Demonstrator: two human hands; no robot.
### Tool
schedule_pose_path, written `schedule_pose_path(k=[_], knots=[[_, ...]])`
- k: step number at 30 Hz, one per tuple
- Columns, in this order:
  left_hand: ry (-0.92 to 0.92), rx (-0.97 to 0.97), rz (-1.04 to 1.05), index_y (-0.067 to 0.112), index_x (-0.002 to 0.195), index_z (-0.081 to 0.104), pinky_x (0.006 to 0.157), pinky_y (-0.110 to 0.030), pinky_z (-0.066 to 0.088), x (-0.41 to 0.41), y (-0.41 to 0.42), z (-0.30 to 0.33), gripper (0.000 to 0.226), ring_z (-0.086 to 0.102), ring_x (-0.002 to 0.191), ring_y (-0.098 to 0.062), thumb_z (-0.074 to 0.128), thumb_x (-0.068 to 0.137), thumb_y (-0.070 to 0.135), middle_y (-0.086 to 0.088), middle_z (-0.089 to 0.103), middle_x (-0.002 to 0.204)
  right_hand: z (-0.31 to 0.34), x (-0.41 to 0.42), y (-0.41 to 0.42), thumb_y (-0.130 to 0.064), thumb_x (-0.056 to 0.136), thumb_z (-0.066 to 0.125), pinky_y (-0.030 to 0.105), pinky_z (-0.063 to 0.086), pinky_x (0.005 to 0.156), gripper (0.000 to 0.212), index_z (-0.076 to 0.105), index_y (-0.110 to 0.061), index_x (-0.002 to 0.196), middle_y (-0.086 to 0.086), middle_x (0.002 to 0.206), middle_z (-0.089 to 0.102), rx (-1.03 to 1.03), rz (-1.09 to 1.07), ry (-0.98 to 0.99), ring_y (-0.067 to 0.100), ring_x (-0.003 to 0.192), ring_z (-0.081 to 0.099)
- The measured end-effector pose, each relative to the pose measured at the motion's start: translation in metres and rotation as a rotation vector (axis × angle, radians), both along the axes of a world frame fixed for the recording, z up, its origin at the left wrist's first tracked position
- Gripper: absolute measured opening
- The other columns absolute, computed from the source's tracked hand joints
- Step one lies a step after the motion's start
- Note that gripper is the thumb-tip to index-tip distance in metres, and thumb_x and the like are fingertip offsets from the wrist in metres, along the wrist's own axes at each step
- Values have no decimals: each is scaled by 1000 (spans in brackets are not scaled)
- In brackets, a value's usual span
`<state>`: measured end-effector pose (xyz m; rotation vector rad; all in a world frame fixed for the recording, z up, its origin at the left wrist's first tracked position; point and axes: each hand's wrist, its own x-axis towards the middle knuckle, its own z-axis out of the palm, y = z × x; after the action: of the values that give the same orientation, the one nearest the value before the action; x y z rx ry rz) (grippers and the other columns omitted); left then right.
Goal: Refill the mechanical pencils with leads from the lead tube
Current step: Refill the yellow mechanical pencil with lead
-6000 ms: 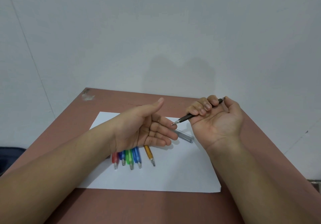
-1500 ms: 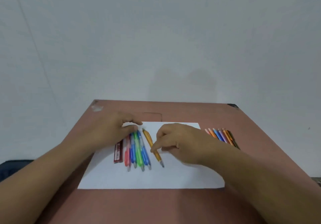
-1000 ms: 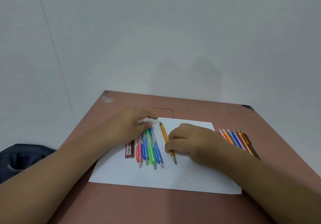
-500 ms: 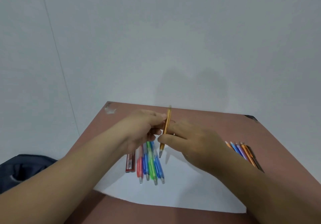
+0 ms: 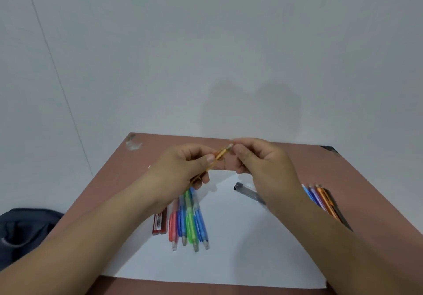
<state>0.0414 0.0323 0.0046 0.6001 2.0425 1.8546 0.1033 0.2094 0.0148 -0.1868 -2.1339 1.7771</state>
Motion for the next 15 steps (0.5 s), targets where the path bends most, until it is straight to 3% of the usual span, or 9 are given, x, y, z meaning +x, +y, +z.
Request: schedule_pose_path(k=[4, 7, 9, 11, 13, 15], knots=[[167, -47, 69, 31, 91, 78, 62, -31, 43, -4, 4, -4, 20, 50, 61, -15, 61, 98, 21, -2, 62, 63, -2, -1, -2, -15, 95, 67, 30, 54, 62, 17, 79, -24, 86, 13, 84, 71, -84, 20, 15, 11, 70, 58], [351, -163, 121, 43, 84, 74, 58, -16, 41, -8, 3, -8, 27, 52, 57, -1, 60, 98, 24, 11, 62, 65, -6, -2, 2, -16, 93, 69, 29, 54, 59, 15, 79, -24, 86, 16, 79, 68, -67, 8, 55, 12, 69, 58], [471, -263, 144, 49, 82, 68, 61, -15, 44, -12, -1, -11, 28, 57, 69, -5, 59, 98, 26, 15, 63, 76, -9, -3, 5, -15, 93, 70, 29, 55, 63, 15, 80, -23, 86, 8, 74, 68, -57, -17, 87, 12, 68, 59], [541, -336, 154, 52, 83, 65, 69, -23, 47, -16, -5, -14, 26, 58, 78, -5, 58, 97, 31, 20, 61, 82, -10, -3, 10, -15, 93, 70, 26, 55, 68, 12, 79, -21, 87, 0, 72, 69, -15, -31, 116, 10, 67, 60], [585, -410, 162, 53, 84, 62, 70, -20, 42, -20, -9, -15, 24, 56, 83, 1, 58, 97, 34, 23, 60, 85, -11, -3, 15, -16, 92, 70, 16, 49, 62, 12, 79, -22, 85, -4, 69, 68, 92, -28, 86, 6, 62, 58], [636, -449, 175, 53, 86, 59, 70, -15, 37, -22, -10, -17, 24, 54, 87, 4, 59, 97, 32, 21, 59, 85, -18, -4, 19, -16, 89, 71, 5, 41, 61, 14, 77, -25, 80, -8, 69, 68, 436, 0, 49, 2, 65, 58]])
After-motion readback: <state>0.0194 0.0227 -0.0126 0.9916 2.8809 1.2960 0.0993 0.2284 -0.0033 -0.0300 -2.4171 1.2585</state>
